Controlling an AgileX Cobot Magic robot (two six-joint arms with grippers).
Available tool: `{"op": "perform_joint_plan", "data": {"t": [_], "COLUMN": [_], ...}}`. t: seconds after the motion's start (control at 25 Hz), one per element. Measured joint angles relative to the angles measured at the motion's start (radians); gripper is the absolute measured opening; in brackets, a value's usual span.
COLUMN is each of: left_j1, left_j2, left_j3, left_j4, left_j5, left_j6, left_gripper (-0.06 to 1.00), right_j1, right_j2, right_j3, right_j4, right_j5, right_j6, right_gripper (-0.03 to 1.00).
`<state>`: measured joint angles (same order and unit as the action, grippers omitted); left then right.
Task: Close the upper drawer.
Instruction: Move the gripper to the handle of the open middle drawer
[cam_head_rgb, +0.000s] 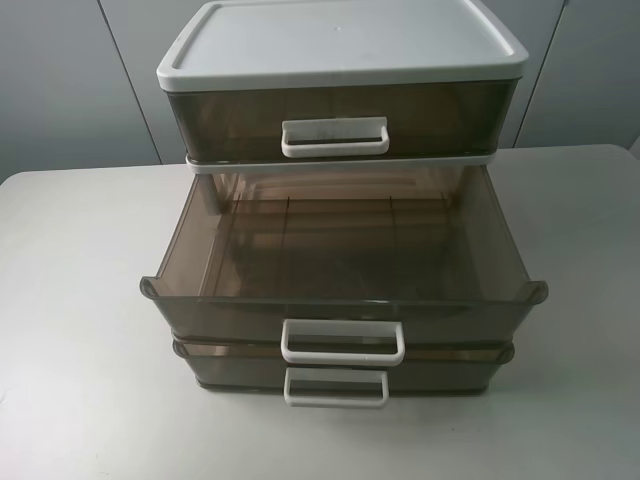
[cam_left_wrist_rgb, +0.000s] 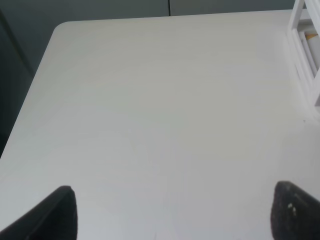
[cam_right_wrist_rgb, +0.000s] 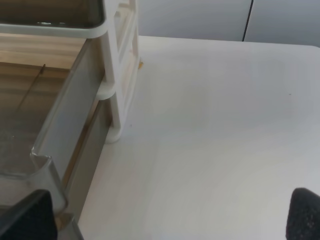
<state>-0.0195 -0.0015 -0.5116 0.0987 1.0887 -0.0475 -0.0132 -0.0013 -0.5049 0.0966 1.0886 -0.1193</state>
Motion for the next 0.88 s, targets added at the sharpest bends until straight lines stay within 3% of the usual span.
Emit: {"op": "perform_joint_plan", "data": {"t": [0.48,0.64,0.88], "left_j1": [0.0,0.0,0.0], "left_j2": [0.0,0.0,0.0], "left_j3": [0.0,0.0,0.0], "left_j4": [0.0,0.0,0.0], "left_j5": [0.0,0.0,0.0], "left_j6": [0.0,0.0,0.0], "left_gripper": [0.74,0.74,0.74], "right_j1": [0.0,0.0,0.0], "right_j2": [0.016,0.2,0.611], "right_j3": [0.0,-0.056,-0.346], "right_j4": [0.0,0.0,0.007], "right_j5": [0.0,0.0,-0.007], "right_j6": [0.002,0.021,0.027], "right_gripper": [0.7,0.7,0.7]}}
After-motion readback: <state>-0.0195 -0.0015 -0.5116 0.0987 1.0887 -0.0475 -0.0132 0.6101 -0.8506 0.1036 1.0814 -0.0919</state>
